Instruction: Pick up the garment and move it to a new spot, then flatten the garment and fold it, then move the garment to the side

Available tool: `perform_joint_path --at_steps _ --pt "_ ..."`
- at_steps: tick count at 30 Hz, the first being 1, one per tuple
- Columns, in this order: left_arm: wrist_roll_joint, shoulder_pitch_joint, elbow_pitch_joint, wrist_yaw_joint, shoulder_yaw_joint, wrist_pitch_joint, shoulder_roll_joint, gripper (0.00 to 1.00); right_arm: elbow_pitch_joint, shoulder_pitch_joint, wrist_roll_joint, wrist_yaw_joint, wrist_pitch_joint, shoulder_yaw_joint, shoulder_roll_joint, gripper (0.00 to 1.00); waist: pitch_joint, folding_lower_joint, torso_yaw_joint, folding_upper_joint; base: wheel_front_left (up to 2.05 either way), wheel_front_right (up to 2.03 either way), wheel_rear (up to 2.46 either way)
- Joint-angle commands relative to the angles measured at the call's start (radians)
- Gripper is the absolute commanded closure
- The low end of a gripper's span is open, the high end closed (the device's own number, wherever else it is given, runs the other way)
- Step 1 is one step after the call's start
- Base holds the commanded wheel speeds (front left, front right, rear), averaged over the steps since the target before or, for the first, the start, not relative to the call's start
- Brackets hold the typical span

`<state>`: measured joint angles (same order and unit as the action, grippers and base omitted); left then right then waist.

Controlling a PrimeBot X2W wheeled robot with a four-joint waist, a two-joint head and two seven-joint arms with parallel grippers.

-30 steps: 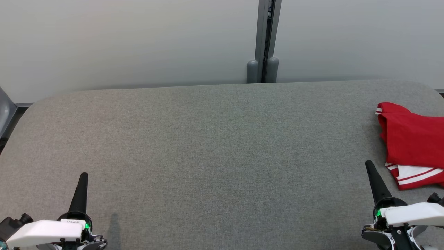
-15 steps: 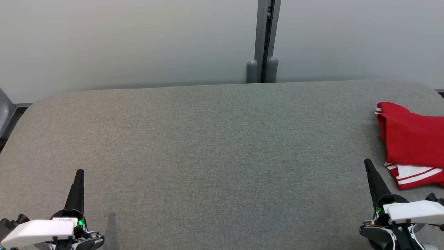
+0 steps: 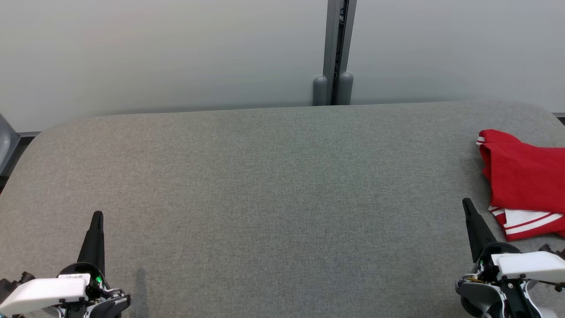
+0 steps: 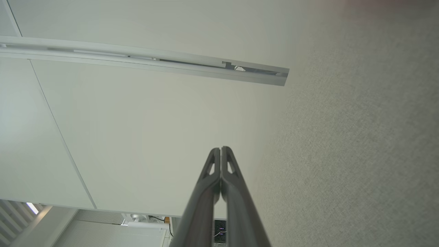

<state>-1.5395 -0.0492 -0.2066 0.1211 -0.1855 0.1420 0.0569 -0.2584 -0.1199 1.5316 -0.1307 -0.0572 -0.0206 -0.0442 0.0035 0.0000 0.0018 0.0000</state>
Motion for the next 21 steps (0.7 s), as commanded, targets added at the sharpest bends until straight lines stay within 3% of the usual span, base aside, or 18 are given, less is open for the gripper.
perform_joint_path --at_steps 1,21 --pt "-0.016 -0.024 -0.001 0.006 -0.010 0.005 0.005 1.00 -0.002 -0.016 0.023 0.000 -0.004 0.002 -0.010 1.00 0.000 0.0000 0.000 0.0000 0.00 0.00 0.00" --pt "-0.072 -0.030 -0.007 0.012 -0.027 0.022 -0.005 1.00 -0.021 -0.029 0.092 0.000 -0.009 0.006 -0.011 1.00 0.000 0.0000 -0.002 0.0000 0.00 0.00 0.00"
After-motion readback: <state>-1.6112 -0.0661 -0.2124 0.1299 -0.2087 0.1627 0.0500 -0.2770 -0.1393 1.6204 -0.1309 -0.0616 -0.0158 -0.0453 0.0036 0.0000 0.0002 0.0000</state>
